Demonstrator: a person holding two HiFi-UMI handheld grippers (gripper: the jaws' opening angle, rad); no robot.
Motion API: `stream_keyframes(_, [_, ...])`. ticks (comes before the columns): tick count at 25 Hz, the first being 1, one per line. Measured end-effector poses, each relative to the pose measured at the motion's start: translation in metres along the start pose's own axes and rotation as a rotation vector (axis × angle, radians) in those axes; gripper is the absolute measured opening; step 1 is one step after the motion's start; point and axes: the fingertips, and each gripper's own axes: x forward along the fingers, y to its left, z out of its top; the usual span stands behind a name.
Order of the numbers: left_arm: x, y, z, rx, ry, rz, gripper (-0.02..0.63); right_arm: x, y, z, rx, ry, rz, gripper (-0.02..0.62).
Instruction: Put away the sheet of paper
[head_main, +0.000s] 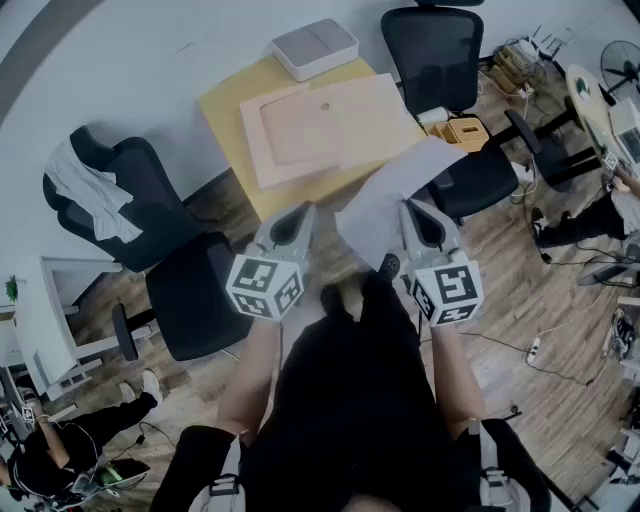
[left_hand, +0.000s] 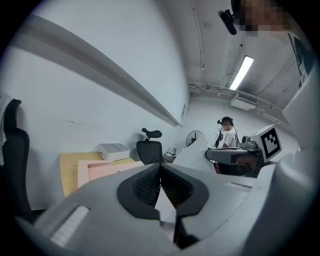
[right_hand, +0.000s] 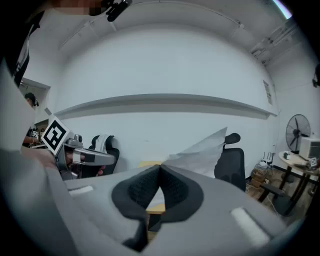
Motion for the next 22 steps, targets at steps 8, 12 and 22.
stream_keyframes(8, [0.000,0.004,0.005,0.008,-0.011,0.004,0.009,0.007,0.005,-0.002,-0.001,0.006,0.014,0.002])
stream_keyframes(12, [0.005,0.006,0.006,0.007,-0.007,0.010,0.009,0.012,0.003,0.000,-0.006,0.009,0.028,0.002])
stream_keyframes(22, [0.036,0.009,0.002,0.000,0.021,0.036,0.009,0.026,-0.032,-0.004,0.112,0.003,0.067,0.002])
